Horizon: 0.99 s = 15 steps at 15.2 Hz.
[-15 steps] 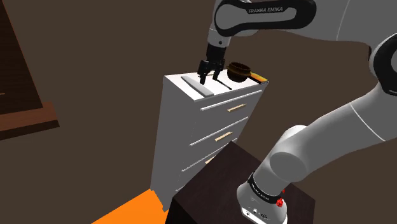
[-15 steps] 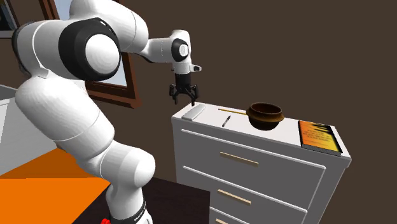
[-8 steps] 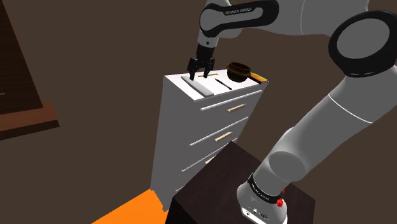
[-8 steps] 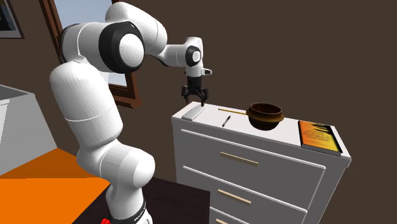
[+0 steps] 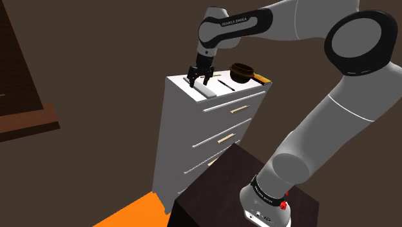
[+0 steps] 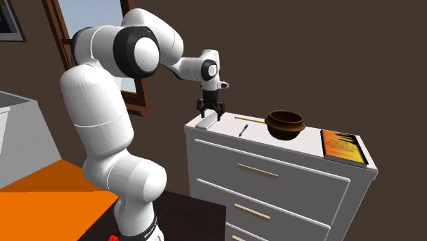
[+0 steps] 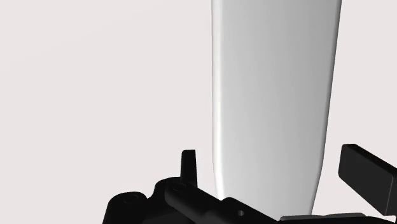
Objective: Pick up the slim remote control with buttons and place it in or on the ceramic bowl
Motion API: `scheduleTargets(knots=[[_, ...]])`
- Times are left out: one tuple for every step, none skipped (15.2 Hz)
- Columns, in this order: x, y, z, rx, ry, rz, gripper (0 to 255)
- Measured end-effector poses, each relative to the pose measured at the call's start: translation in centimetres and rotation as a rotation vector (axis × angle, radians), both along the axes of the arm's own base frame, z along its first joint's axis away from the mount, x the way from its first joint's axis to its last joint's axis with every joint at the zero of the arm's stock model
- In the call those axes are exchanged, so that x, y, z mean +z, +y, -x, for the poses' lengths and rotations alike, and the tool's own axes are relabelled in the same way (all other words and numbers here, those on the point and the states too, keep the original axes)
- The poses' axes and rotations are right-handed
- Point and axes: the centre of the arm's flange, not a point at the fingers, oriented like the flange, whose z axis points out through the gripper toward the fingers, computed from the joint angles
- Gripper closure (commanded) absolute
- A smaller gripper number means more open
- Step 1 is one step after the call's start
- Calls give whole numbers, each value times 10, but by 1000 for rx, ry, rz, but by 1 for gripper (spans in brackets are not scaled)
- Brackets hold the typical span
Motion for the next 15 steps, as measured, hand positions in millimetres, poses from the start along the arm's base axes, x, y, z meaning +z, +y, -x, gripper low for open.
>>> scheduleTargets(knots=[[-2,0,0,0,0,0,0],[-3,0,0,0,0,0,0],[-3,0,0,0,-1,0,0],[-3,0,0,0,-1,0,0],[-3,0,0,0,-1,0,0],[-3,0,0,0,-1,0,0],[-3,0,0,0,-1,0,255],[-3,0,0,0,-1,0,255],[-3,0,0,0,-1,0,255],[-3,0,0,0,-1,0,255],[-3,0,0,0,-1,0,255],[-3,0,0,0,-1,0,255],[-3,0,0,0,-1,0,255],[-3,0,0,0,-1,0,255],[-3,0,0,0,-1,0,255]])
